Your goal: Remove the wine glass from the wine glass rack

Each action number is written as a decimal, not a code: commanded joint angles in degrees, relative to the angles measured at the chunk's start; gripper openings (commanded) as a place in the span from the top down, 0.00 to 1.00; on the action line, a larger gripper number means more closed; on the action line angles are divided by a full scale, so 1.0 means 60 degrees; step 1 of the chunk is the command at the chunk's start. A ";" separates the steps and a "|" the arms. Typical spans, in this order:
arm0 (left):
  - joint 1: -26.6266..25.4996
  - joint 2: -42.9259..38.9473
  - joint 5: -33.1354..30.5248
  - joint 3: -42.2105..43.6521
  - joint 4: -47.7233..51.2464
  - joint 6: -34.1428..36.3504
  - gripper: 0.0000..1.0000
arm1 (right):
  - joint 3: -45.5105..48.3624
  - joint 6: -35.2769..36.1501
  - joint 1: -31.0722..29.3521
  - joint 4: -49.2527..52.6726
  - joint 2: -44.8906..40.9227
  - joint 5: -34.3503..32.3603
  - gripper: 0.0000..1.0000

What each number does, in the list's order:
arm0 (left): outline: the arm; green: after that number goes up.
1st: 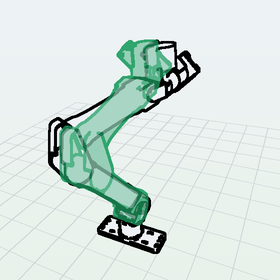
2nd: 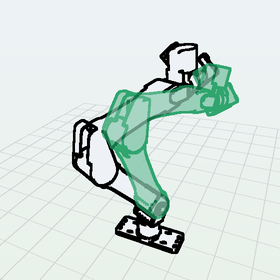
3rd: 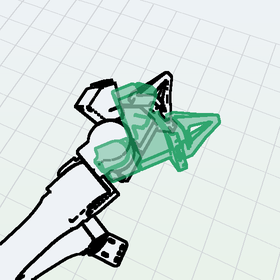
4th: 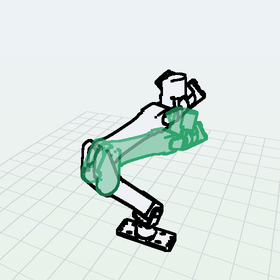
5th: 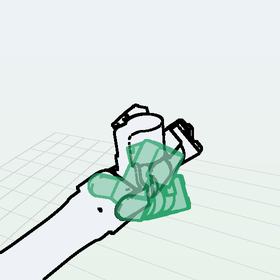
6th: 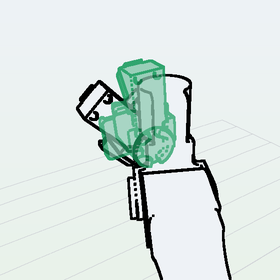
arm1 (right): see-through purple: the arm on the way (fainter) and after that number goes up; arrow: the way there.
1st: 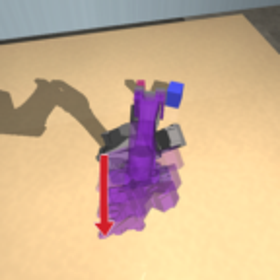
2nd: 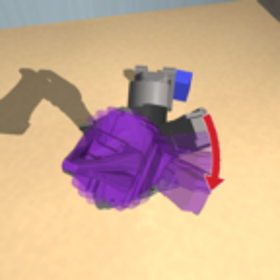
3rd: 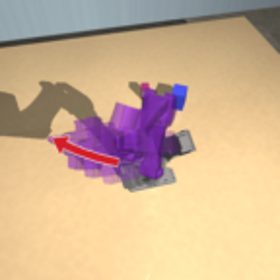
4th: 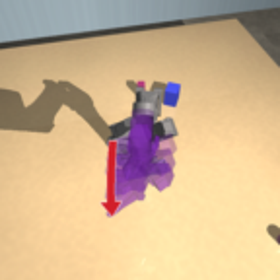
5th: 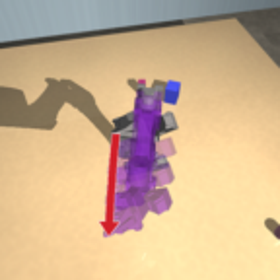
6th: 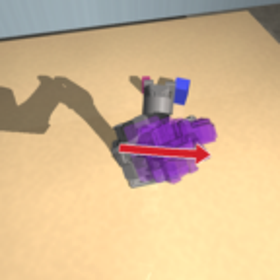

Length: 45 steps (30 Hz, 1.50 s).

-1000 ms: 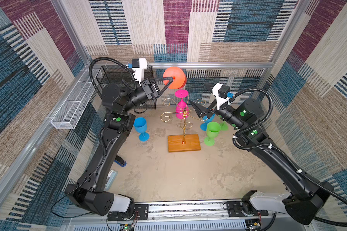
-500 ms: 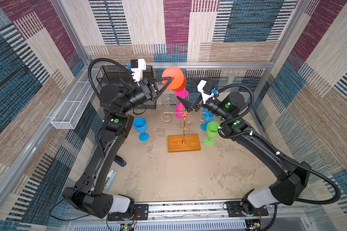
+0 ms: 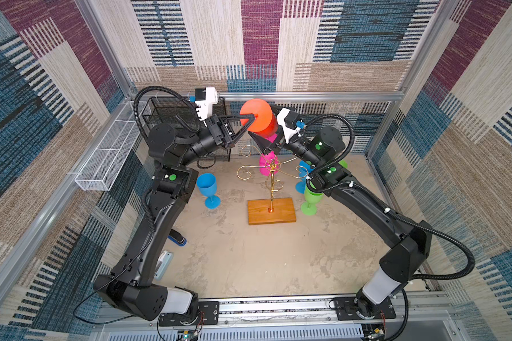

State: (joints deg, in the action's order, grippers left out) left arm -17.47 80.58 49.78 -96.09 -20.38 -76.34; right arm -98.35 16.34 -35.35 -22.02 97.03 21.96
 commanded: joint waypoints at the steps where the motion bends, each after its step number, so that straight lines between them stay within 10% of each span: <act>1: 0.0019 0.0024 0.0112 -0.0065 -0.0482 -0.0226 1.00 | -0.0273 -0.0086 -0.0019 0.0200 0.0150 -0.0384 0.02; 16: 0.0173 0.0043 0.0071 -0.0044 -0.0865 -0.0402 1.00 | -0.0035 -0.0331 -0.0041 0.0468 -0.0094 -0.0327 0.30; 28: 0.0232 -0.0286 -0.0708 0.0863 -0.2800 0.0972 0.56 | -0.0582 -0.1169 -0.0041 0.2234 -0.0571 -0.0677 0.36; 37: 0.0217 -0.1283 -0.3298 0.3034 -0.3253 0.7112 0.51 | -0.1393 -0.1569 -0.0040 0.5283 -0.1124 -0.0865 0.45; 45: 0.0181 -0.0587 -0.1548 0.3135 -0.4325 1.4928 0.49 | -0.2007 -0.1662 -0.0048 0.7856 -0.1453 -0.0965 0.54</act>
State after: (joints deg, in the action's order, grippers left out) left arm -16.29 75.70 36.67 -76.75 -41.71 -10.72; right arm -109.82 7.55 -35.55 18.11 89.27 16.69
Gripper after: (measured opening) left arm 0.506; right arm 0.748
